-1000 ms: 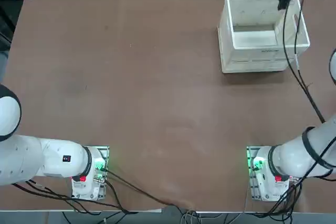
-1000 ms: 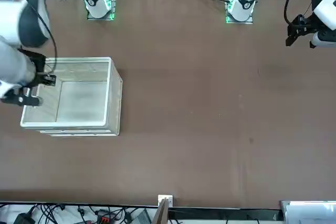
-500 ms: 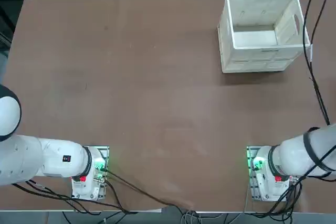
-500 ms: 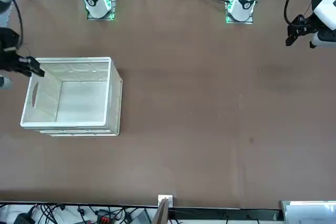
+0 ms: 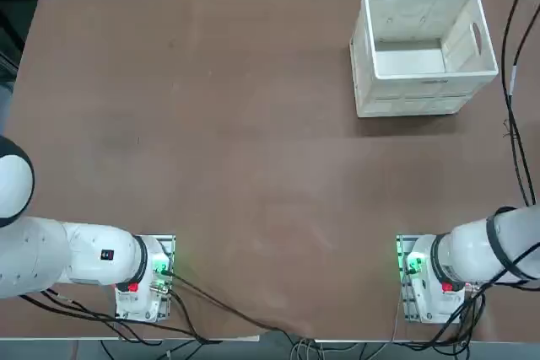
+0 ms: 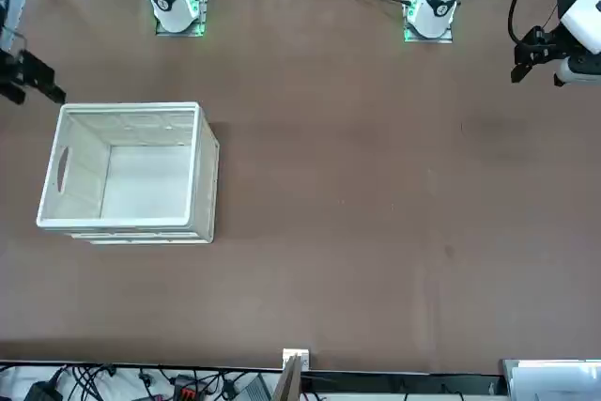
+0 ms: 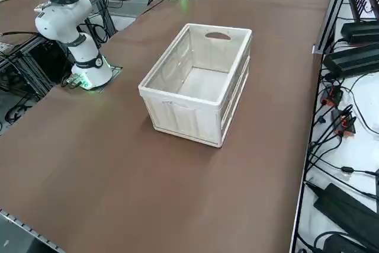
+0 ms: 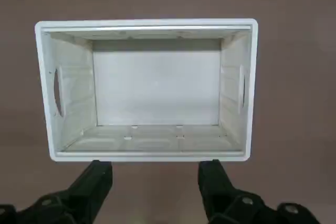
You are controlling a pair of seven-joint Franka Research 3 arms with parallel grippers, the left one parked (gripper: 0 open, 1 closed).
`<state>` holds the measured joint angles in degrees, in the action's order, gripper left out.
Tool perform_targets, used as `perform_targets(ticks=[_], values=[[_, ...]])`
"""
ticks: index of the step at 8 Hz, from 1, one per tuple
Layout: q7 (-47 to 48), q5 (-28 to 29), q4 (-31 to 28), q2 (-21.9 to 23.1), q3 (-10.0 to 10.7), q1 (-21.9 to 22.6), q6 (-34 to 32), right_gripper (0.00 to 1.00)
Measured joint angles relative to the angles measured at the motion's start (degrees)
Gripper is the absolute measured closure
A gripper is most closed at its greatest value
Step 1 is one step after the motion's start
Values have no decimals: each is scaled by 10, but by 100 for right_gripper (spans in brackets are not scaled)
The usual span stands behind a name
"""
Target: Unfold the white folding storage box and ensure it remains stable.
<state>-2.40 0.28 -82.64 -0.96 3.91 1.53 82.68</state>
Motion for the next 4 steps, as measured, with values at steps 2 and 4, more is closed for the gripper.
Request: perform_targets(ticks=[2,4], values=[[0,0,-57,60,1,0,1,0],[0,0,-102,103,1,0,2,0]])
